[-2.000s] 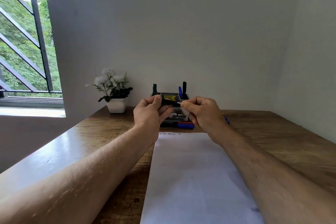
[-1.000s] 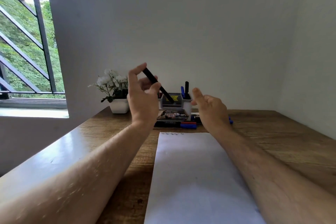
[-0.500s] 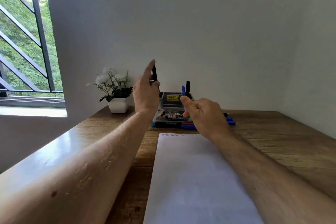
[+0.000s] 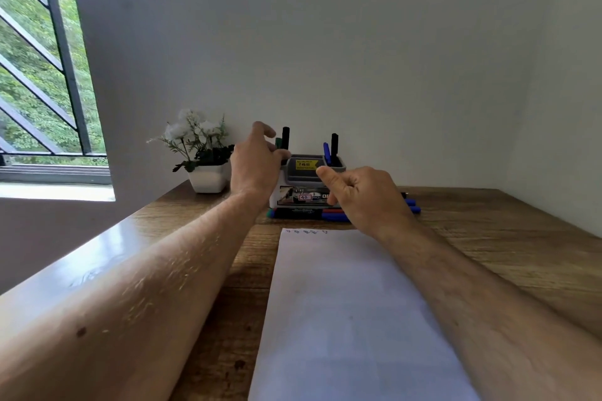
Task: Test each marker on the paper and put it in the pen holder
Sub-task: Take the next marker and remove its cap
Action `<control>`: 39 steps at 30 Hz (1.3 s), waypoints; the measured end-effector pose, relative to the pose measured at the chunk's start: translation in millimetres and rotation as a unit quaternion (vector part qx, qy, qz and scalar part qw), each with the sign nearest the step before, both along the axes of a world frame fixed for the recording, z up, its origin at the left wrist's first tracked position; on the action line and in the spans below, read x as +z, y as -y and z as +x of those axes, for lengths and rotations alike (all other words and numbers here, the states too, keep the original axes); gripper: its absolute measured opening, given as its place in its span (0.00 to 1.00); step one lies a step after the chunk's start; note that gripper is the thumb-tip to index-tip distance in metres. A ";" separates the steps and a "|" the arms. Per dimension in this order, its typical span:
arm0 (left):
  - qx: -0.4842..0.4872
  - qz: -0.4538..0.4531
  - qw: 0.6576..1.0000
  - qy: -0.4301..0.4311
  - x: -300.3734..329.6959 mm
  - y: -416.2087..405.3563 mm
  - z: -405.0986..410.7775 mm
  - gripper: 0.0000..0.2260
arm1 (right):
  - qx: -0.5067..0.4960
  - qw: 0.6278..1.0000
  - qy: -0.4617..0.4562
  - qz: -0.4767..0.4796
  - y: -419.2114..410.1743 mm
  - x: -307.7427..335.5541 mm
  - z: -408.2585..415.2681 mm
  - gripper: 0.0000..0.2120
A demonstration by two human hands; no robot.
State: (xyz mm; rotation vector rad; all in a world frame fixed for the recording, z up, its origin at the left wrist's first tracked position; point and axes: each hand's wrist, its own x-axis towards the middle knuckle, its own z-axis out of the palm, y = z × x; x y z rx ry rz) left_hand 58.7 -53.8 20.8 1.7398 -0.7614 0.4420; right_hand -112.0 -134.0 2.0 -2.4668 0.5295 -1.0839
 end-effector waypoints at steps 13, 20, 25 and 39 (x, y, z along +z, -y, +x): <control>-0.064 -0.061 0.995 0.041 -0.8 -20.8 -48.0 0.11 | -0.108 0.979 -0.170 -0.015 6.6 -0.1 -6.0 0.14; -0.087 0.011 0.995 -0.038 -14.7 -21.9 -67.1 0.08 | -0.111 0.969 -0.221 -0.012 10.9 -6.3 -1.4 0.16; -0.082 0.097 0.991 0.042 -25.6 -26.6 -58.8 0.08 | -0.111 0.973 -0.203 -0.019 15.0 -8.1 -2.7 0.10; -0.116 0.159 0.979 0.049 -31.9 -25.4 -52.4 0.11 | -0.115 0.968 -0.224 -0.005 17.5 -8.0 -3.0 0.09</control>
